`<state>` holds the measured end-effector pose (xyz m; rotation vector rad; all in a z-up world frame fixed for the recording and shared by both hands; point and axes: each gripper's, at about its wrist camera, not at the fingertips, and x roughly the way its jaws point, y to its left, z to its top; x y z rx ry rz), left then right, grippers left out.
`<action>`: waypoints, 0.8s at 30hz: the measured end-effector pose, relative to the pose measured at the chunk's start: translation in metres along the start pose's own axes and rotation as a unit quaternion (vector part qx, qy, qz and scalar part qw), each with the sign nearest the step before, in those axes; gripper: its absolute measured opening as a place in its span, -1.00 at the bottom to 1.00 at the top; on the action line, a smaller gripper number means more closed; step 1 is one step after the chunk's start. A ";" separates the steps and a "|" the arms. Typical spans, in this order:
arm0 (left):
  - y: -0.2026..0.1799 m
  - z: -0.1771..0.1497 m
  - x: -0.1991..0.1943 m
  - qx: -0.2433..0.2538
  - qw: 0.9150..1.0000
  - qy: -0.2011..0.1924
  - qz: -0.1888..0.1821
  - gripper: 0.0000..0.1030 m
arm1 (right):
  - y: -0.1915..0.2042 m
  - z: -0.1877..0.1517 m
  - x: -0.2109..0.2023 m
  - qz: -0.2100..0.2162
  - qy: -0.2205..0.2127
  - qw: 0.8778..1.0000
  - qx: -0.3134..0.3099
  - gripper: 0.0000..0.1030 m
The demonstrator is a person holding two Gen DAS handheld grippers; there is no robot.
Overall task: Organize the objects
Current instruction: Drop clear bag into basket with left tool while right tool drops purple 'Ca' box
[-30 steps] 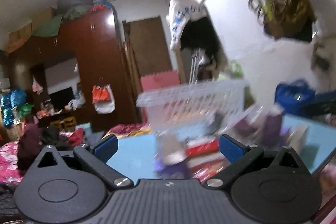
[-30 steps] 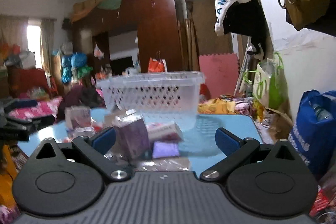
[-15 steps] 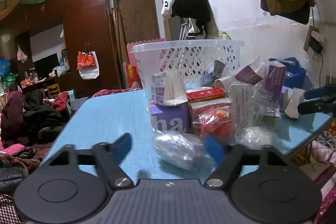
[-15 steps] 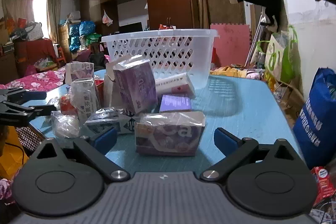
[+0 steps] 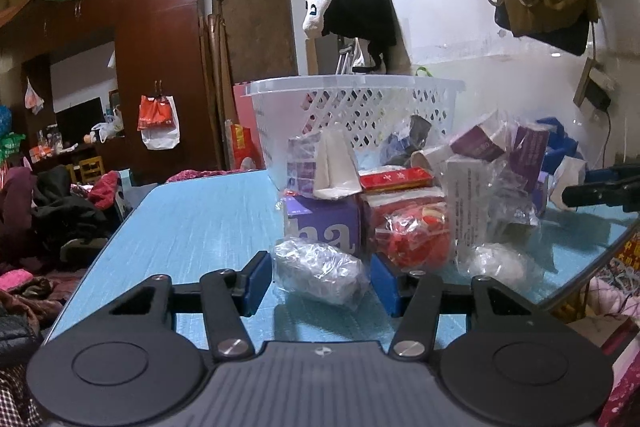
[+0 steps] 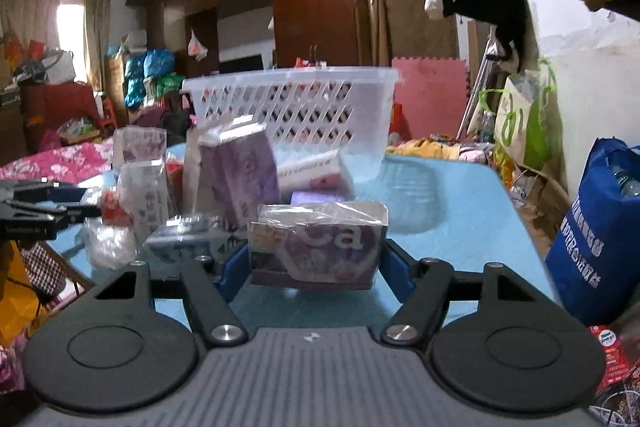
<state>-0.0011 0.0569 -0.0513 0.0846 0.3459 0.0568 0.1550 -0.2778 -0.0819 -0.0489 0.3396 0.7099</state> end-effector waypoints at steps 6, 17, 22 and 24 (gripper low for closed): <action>0.016 0.022 -0.016 -0.020 0.999 -0.040 0.011 0.13 | -0.009 0.019 -0.011 -0.008 -0.032 0.999 0.004 0.39; 0.016 0.133 0.037 -0.076 0.994 -0.074 -0.041 0.13 | 0.008 0.142 0.060 0.003 -0.066 0.997 -0.040 0.39; 0.006 0.179 0.113 -0.079 0.996 -0.023 -0.028 0.13 | 0.019 0.167 0.127 -0.006 -0.017 0.999 -0.050 0.39; 0.005 0.186 0.140 -0.081 0.997 0.006 -0.019 0.13 | 0.017 0.169 0.142 -0.008 -0.003 0.999 -0.048 0.39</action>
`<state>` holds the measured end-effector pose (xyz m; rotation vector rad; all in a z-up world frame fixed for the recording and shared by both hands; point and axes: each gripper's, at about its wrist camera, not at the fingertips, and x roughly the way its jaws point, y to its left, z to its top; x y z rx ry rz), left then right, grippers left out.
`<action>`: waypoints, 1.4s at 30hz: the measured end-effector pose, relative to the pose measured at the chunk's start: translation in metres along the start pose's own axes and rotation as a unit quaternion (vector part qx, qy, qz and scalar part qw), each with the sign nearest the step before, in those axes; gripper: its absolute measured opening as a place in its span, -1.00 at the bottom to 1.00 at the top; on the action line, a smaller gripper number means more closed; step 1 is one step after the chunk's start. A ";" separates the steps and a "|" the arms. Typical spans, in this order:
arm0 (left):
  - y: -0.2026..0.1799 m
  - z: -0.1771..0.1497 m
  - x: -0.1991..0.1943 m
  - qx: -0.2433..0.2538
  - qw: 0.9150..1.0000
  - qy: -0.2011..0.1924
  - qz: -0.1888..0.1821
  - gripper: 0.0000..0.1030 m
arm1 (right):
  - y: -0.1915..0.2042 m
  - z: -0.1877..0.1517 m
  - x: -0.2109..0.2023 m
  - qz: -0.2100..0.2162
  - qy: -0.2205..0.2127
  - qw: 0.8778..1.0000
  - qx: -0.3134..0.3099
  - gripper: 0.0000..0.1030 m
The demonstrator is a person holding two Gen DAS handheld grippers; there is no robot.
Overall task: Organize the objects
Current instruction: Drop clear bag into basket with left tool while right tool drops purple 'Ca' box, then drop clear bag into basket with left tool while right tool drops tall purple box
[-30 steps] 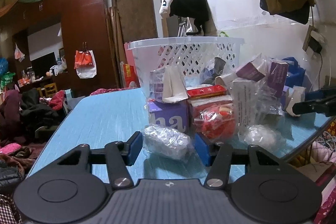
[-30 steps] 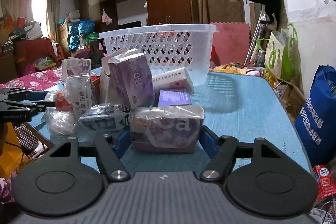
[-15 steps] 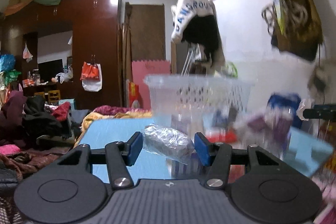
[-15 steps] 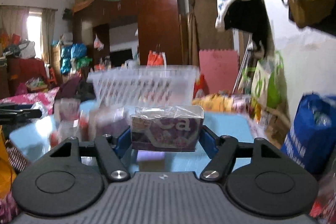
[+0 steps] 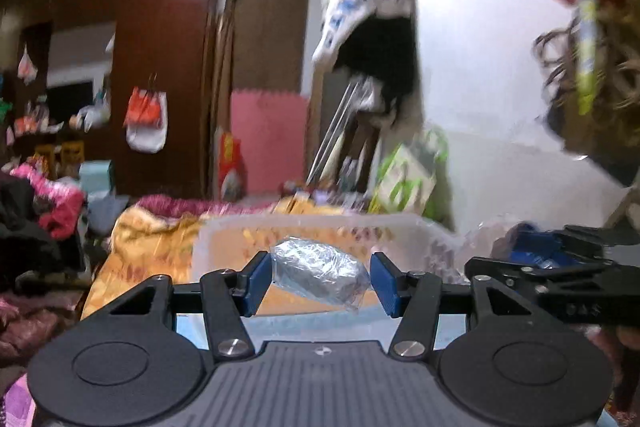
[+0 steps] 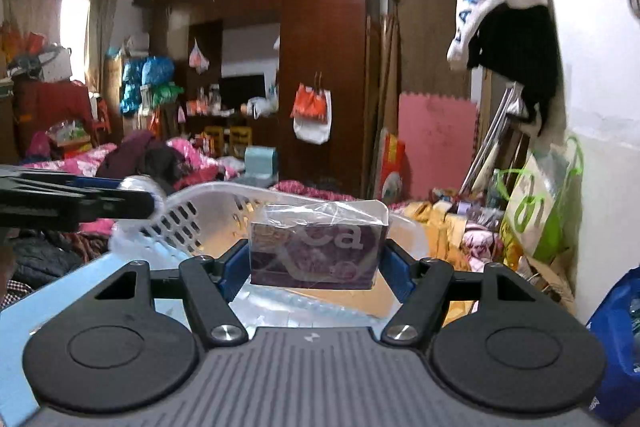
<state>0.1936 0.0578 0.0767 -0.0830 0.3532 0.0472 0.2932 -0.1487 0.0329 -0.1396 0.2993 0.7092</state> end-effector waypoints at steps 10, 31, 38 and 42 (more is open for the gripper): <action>-0.007 -0.005 -0.005 0.051 0.999 -0.011 0.009 0.56 | 0.005 -0.013 -0.003 -0.014 0.018 0.999 -0.022 0.88; 0.024 -0.116 -0.106 0.000 0.998 -0.056 0.000 0.77 | 0.026 -0.120 -0.102 0.075 -0.038 0.996 0.026 0.73; 0.024 -0.126 -0.087 -0.006 1.000 -0.026 -0.003 -0.05 | 0.027 -0.130 -0.093 0.088 -0.020 0.995 0.032 0.28; 0.023 -0.131 -0.086 -0.009 1.000 -0.029 -0.006 -0.18 | 0.029 -0.136 -0.096 0.099 -0.016 0.995 0.029 0.00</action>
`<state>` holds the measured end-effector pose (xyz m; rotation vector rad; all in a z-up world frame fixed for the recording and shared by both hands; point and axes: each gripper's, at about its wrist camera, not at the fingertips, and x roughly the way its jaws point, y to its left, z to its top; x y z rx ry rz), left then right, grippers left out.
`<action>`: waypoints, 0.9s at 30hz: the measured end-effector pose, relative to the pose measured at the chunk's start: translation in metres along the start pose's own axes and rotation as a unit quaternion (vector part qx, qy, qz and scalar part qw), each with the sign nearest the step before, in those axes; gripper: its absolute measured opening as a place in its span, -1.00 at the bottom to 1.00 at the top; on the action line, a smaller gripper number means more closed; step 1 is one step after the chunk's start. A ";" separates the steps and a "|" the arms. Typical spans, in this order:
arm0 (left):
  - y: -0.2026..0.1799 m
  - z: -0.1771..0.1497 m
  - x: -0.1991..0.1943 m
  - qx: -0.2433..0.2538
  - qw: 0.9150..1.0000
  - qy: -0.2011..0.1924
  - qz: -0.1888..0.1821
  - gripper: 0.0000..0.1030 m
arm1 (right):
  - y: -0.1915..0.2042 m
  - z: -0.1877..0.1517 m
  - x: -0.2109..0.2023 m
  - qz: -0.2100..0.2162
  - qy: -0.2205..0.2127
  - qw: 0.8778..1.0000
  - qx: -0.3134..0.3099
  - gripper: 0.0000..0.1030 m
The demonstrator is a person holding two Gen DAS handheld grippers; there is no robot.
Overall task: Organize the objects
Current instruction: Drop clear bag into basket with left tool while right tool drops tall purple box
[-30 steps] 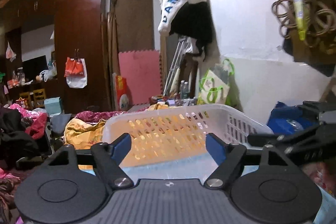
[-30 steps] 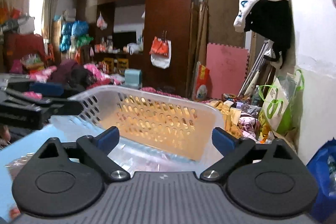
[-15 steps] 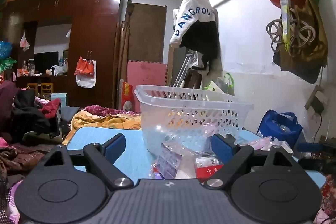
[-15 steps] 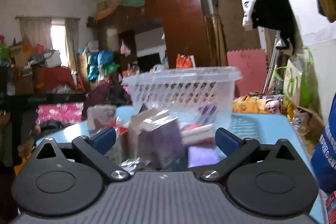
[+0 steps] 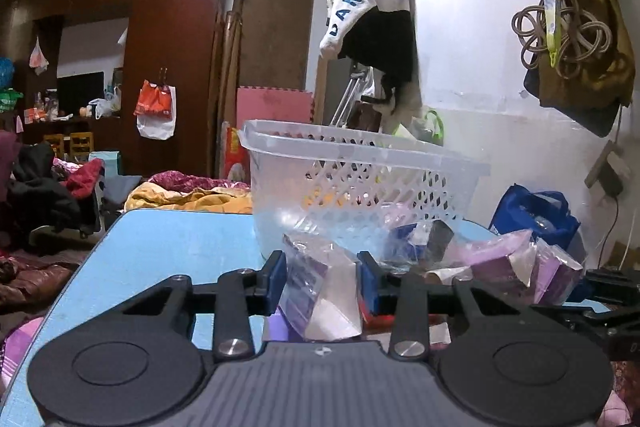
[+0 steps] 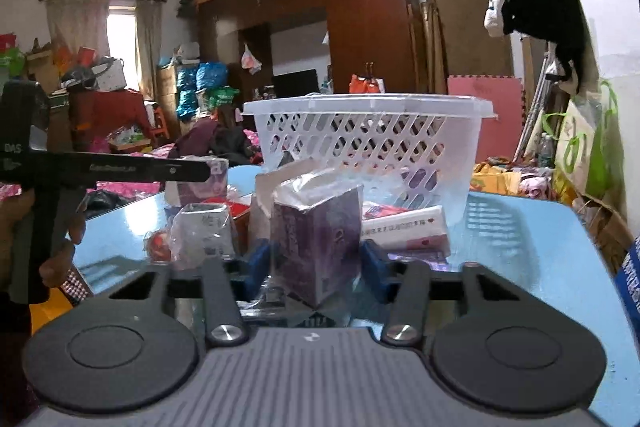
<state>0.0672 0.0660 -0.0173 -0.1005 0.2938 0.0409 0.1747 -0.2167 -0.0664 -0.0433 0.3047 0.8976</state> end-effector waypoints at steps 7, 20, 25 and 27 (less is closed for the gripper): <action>0.002 0.000 -0.010 -0.005 1.000 -0.022 -0.001 -0.19 | -0.002 -0.001 -0.016 -0.007 -0.022 1.000 0.004 -0.01; 0.003 0.017 -0.022 -0.018 0.998 -0.058 -0.023 -0.19 | -0.026 0.013 -0.007 -0.039 -0.023 0.999 0.021 -0.01; -0.001 0.039 -0.025 -0.012 0.997 -0.075 -0.028 -0.19 | -0.025 0.029 -0.012 -0.047 -0.037 0.998 0.008 -0.01; -0.004 0.060 -0.021 -0.009 0.996 -0.081 -0.036 -0.19 | -0.022 0.045 -0.012 -0.050 -0.045 0.998 -0.008 -0.01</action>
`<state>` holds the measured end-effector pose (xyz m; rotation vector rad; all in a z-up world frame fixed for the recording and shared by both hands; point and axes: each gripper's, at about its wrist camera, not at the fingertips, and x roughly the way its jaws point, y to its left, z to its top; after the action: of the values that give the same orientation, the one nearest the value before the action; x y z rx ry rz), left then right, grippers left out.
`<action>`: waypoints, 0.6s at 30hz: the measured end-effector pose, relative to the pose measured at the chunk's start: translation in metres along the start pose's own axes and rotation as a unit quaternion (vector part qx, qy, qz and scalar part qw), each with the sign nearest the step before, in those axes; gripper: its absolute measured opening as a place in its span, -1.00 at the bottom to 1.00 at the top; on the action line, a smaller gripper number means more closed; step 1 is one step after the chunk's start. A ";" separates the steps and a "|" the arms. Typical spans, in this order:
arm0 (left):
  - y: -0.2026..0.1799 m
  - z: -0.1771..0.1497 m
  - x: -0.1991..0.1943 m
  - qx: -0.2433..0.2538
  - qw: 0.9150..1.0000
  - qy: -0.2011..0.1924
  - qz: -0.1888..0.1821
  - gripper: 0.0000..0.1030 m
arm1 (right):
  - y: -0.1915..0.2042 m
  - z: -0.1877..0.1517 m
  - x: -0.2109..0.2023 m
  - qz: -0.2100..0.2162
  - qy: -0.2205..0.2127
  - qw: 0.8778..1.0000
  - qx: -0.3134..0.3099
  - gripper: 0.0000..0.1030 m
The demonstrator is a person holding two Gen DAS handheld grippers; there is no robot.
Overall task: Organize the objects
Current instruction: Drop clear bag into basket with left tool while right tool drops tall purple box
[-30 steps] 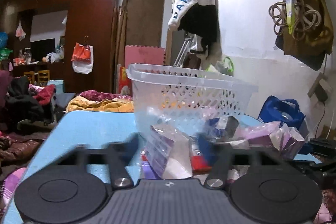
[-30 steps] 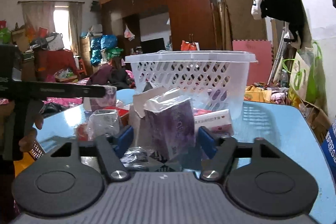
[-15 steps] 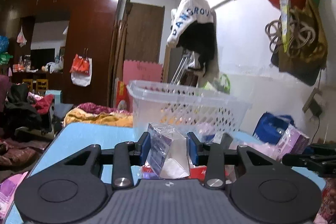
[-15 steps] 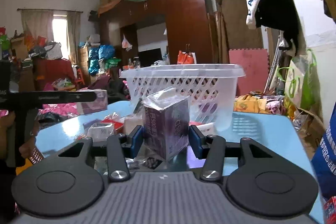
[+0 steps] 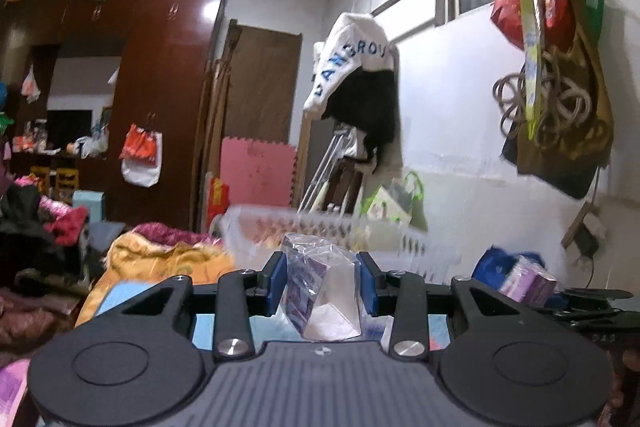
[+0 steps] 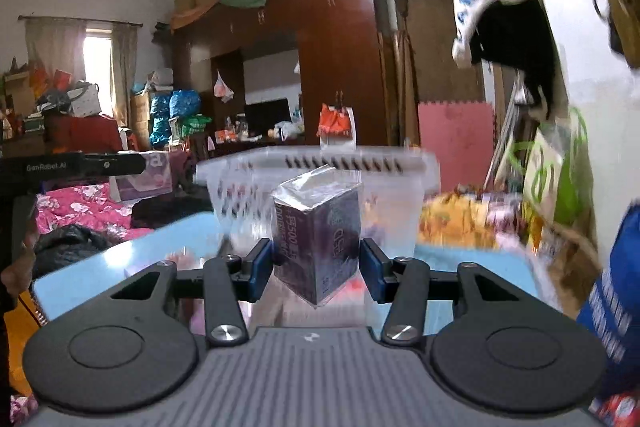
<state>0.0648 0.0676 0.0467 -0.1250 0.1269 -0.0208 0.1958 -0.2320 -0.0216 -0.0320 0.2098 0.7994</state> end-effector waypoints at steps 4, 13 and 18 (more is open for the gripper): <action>-0.010 0.036 0.035 0.001 1.000 0.011 0.001 -0.19 | 0.006 0.046 0.023 -0.017 -0.018 0.999 -0.034 -0.01; -0.004 0.050 0.136 -0.047 0.994 0.096 0.004 -0.14 | 0.007 0.075 0.104 -0.025 0.050 0.996 -0.064 0.02; -0.005 0.040 0.132 -0.020 0.996 0.082 0.027 0.51 | 0.005 0.063 0.099 -0.034 0.052 0.996 -0.066 0.80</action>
<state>0.2008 0.0633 0.0699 -0.1591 0.2951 0.0258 0.2702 -0.1518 0.0202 -0.2042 0.2535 0.7430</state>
